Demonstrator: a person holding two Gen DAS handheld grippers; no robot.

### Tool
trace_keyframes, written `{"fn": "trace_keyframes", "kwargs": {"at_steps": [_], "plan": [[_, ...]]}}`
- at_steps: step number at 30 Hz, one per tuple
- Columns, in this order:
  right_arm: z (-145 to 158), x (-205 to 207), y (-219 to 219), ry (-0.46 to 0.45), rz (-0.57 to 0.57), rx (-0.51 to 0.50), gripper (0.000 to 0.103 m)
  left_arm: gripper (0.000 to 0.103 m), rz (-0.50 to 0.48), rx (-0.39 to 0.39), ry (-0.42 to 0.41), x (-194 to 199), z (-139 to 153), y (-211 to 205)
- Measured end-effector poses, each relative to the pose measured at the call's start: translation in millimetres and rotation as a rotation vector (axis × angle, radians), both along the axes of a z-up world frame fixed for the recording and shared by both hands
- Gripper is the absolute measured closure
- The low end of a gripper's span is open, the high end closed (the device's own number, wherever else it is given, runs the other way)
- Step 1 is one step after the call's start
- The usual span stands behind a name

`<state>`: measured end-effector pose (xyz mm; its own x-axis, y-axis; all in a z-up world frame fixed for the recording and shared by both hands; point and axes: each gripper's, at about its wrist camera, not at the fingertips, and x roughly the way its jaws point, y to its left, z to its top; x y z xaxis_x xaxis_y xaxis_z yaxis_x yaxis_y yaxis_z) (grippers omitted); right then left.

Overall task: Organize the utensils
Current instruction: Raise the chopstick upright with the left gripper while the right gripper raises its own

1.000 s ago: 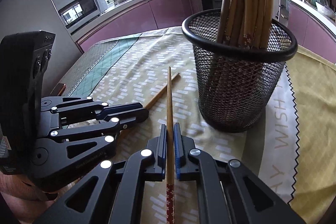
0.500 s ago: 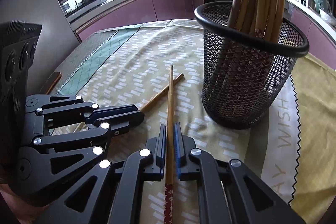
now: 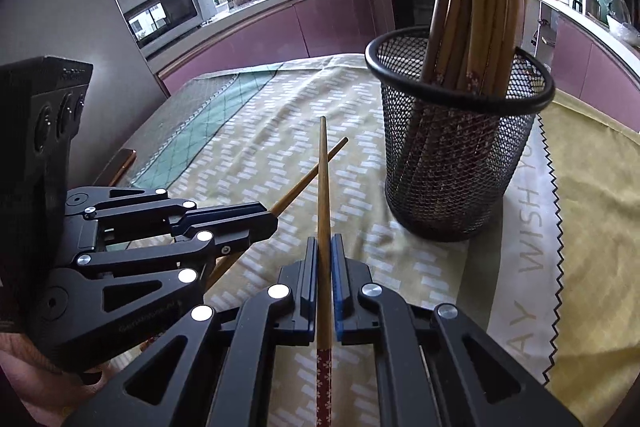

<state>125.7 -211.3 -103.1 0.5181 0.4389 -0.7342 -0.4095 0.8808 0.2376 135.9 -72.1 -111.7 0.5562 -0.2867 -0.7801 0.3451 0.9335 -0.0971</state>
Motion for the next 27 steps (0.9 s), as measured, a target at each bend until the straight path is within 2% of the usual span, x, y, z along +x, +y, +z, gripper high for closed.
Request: {"fn": "trace_keyframes", "kwargs": {"at_steps": [17,27], "plan": [[36.7,-24.0,-12.0,-0.094,0.004,0.076,0.097,0.095,0.004,-0.053,-0.041,-17.4,25.9,9.0],[46.0,-31.1,-23.1,-0.12,-0.008,0.102,0.097,0.095,-0.007,-0.076,-0.072,-27.6,42.3,8.3]]}}
